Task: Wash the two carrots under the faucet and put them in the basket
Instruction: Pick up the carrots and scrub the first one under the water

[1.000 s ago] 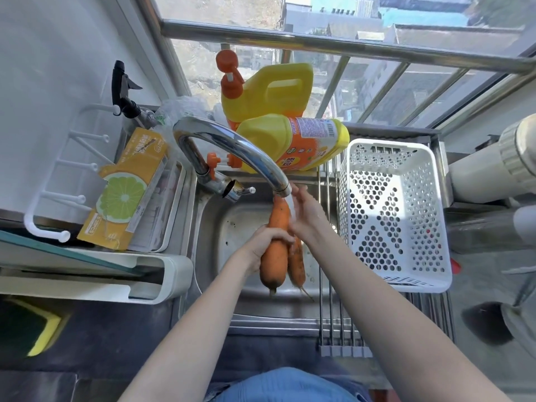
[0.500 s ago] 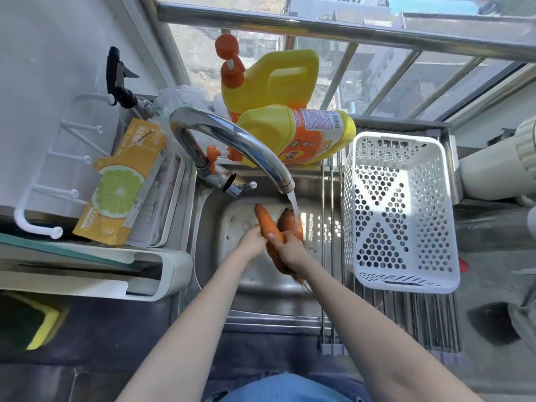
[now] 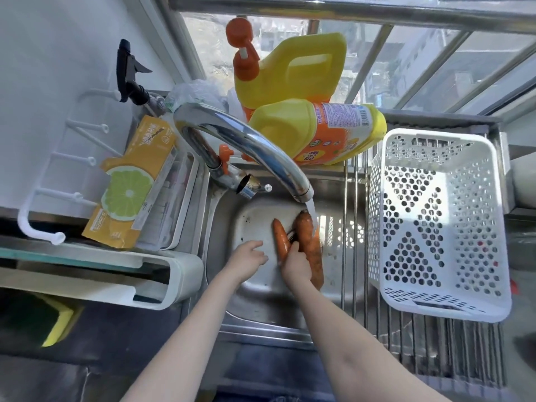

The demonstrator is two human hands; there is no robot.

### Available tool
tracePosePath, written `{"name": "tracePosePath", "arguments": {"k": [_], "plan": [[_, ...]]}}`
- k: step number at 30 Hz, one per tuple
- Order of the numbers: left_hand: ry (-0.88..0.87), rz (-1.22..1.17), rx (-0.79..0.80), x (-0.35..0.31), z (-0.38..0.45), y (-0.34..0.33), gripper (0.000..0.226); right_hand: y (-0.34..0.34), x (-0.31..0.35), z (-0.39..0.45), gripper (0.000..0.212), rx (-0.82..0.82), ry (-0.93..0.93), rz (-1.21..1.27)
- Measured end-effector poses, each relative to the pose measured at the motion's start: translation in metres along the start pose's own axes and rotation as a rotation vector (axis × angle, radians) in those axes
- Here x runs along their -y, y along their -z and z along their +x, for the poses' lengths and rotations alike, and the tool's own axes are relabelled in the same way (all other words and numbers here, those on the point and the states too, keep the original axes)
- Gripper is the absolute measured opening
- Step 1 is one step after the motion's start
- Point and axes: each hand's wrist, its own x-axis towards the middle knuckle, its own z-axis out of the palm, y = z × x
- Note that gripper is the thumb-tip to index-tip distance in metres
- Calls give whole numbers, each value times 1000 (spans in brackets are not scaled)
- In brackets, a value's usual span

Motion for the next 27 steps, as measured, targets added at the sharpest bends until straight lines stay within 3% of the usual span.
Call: {"name": "tracePosePath", "arguments": {"k": [6, 9, 15, 19, 22, 25, 27], "plan": [[45, -212, 47, -22, -1, -8, 33, 0, -1, 5, 34, -23, 38, -98], [57, -245, 68, -36, -4, -15, 35, 1, -2, 6, 28, -5, 60, -94], [-47, -216, 74, -60, -6, -26, 24, 23, 3, 6, 36, 10, -10, 93], [-78, 41, -46, -50, 6, -21, 26, 41, -1, 0, 60, 6, -50, 335], [-56, 82, 58, -50, 3, -24, 17, 55, -8, -3, 55, 2, 5, 566], [27, -43, 209, -62, -5, -33, 47, 75, -7, -4, 42, 72, 14, 794], [84, -149, 223, -68, -7, -37, 51, 81, -4, -3, 31, 148, -72, 977]]}}
